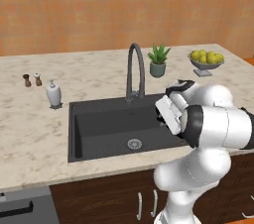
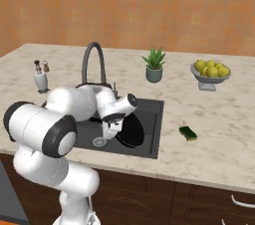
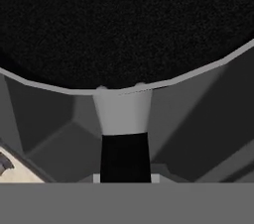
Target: Pick the pan and sponge and place them into the sink. Then turn on the water.
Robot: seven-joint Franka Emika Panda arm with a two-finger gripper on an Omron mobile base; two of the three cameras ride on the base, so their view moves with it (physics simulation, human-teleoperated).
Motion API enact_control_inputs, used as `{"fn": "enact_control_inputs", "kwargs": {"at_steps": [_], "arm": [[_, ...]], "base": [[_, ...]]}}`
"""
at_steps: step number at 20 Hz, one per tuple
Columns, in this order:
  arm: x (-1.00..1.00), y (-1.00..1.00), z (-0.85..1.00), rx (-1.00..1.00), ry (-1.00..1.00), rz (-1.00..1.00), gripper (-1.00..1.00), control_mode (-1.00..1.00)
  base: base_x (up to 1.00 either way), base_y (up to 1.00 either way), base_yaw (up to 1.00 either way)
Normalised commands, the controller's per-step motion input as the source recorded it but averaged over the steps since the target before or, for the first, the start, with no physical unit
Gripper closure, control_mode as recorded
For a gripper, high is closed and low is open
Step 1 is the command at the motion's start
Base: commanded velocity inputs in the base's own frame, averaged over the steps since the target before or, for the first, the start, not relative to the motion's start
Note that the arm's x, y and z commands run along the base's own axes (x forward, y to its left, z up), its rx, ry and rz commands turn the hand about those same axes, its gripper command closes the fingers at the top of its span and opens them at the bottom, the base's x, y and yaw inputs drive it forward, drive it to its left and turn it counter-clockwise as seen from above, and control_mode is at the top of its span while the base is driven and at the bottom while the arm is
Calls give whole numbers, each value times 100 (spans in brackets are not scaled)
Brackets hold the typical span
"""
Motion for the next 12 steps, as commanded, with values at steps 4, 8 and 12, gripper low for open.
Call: {"fn": "enact_control_inputs", "kwargs": {"at_steps": [4, 8, 12], "arm": [[14, -11, -37, 0, -1, 0, 100, -100], [24, 0, -49, -4, -2, 0, 100, -100], [34, 0, -40, -3, 0, 0, 100, -100]], "base": [[0, 0, 0], [0, 0, 0], [0, 0, 0]]}}
